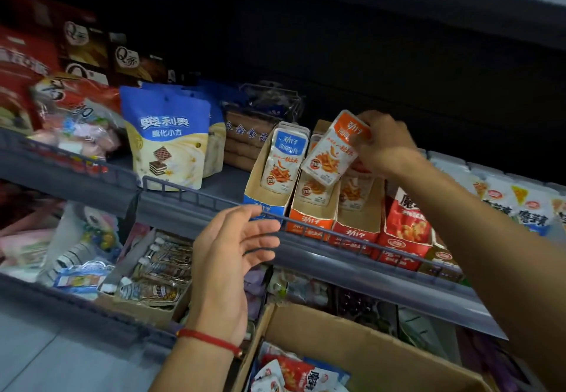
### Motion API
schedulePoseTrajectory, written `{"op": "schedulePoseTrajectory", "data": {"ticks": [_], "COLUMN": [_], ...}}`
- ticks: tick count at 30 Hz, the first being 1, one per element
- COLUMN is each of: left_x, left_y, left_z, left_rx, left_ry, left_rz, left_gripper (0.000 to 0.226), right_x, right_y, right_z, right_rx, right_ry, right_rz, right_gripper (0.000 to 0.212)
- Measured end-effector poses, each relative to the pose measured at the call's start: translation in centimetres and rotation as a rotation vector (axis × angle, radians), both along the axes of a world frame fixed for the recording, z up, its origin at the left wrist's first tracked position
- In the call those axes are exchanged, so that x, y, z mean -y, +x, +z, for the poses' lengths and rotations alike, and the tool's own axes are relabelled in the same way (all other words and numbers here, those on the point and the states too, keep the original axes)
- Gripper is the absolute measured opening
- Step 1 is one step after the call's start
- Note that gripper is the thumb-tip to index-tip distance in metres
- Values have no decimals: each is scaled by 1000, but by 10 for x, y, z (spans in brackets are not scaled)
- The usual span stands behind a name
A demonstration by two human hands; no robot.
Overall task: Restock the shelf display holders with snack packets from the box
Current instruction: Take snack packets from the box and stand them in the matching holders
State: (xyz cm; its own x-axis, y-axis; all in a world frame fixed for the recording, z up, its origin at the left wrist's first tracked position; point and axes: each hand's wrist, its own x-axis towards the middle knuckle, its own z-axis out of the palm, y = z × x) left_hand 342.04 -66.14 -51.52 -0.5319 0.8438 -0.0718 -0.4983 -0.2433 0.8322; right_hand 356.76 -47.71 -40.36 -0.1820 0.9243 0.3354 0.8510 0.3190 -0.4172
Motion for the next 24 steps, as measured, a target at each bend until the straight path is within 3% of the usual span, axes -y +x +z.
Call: {"op": "schedulePoseTrajectory", "data": {"ticks": [10,15,19,24], "left_x": [-4,-4,-5,-4], "left_y": [-3,-6,-6,-5], "left_z": [0,-2,-4,-5], "left_rx": [-19,-38,-65,-178], "left_ry": [-56,-77,-106,-188], "left_rz": [2,0,-15,-62], "left_gripper": [14,13,12,14], "right_x": [-4,-12,-15,-15], "right_y": [-19,-18,-14,-12], "right_z": [-26,-43,-48,-50], "right_rx": [296,251,310,362], "right_ry": [-12,149,326,373], "right_rz": [87,15,24,45], "right_gripper": [34,24,30,39]}}
